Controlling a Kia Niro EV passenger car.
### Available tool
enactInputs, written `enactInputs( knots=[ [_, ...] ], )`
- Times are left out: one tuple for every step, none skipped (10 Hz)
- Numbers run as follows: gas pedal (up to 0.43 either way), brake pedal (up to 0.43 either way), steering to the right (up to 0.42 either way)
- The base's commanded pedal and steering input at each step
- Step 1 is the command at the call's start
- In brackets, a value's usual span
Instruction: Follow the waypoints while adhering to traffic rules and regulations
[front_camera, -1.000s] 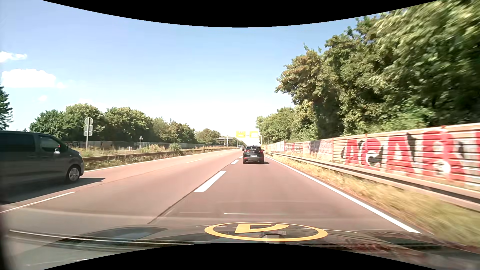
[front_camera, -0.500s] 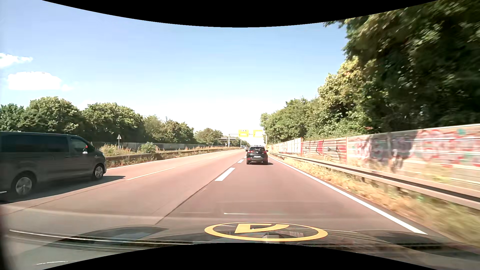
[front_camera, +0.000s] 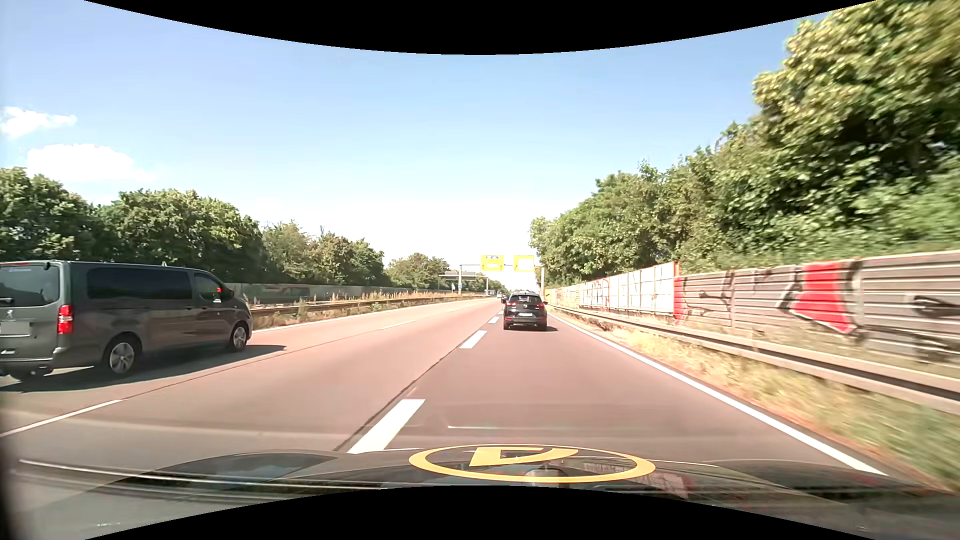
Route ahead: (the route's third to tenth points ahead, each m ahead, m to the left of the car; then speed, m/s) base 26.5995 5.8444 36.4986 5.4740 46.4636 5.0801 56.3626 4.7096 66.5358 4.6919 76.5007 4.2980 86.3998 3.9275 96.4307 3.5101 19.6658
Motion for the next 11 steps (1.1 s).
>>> enactInputs(
  knots=[
    [0.441, 0.000, 0.006],
    [0.461, 0.000, 0.003],
    [0.469, 0.000, 0.000],
    [0.461, 0.000, -0.001],
    [0.441, 0.000, -0.002],
    [0.370, 0.000, -0.005],
    [0.287, 0.000, -0.006],
    [0.260, 0.000, -0.006],
    [0.248, 0.000, -0.007],
    [0.248, 0.000, -0.007],
    [0.248, 0.000, -0.006]
  ],
)
